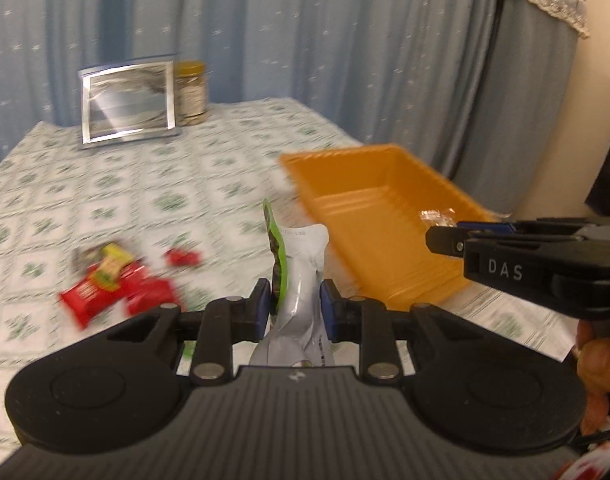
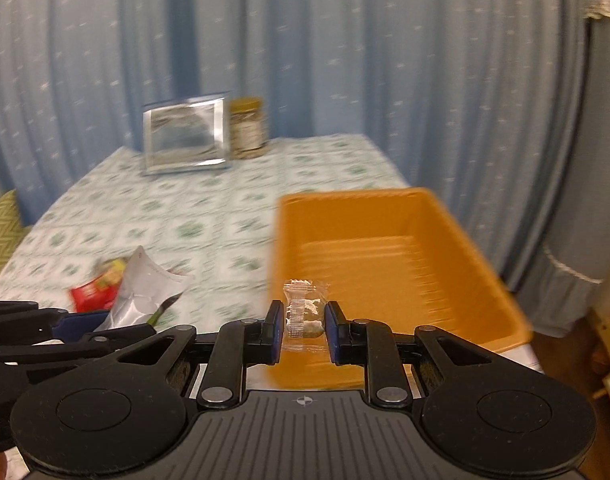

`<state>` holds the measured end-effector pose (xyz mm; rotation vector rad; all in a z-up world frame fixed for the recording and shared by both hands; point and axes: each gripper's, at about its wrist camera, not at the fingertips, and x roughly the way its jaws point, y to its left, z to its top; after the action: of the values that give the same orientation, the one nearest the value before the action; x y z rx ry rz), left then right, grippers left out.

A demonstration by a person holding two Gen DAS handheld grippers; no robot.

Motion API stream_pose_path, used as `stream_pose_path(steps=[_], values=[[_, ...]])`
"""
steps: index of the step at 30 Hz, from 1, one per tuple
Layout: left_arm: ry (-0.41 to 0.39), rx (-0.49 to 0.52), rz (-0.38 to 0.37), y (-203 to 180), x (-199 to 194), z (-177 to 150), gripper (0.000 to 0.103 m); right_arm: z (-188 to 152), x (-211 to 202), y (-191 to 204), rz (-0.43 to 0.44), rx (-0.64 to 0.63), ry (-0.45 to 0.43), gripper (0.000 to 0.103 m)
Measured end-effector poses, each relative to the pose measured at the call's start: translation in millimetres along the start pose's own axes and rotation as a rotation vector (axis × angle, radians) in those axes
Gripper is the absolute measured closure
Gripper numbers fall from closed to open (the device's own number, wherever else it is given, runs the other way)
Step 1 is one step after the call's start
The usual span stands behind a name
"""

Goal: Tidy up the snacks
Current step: 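Carry both snacks over the orange tray with both tools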

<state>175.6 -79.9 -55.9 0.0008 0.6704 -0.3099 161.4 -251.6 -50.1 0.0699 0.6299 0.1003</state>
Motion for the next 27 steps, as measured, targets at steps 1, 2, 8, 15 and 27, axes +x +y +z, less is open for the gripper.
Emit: stream_pose_path(steps=[1,2,8,15,27], values=[[-0.003,0.000,-0.014,-7,4,5,0.079,3,-1,-9,-0.012,0.009,-0.002,0.081],[-0.006,0.001,-0.026,-14,7,10,0.079,5,-1,-17,-0.021,0.018,-0.005,0.081],[-0.012,0.013,-0.080,-47,32,32,0.079,18,2,-57,-0.065,0.062,-0.018,0.081],[0.009,-0.008,-0.111,-64,63,45,0.079,24,21,-80,-0.097,0.102,0.021,0.081],[0.037,0.002,-0.101,-66,93,49,0.079,19,43,-93,-0.095,0.143,0.061,0.081]])
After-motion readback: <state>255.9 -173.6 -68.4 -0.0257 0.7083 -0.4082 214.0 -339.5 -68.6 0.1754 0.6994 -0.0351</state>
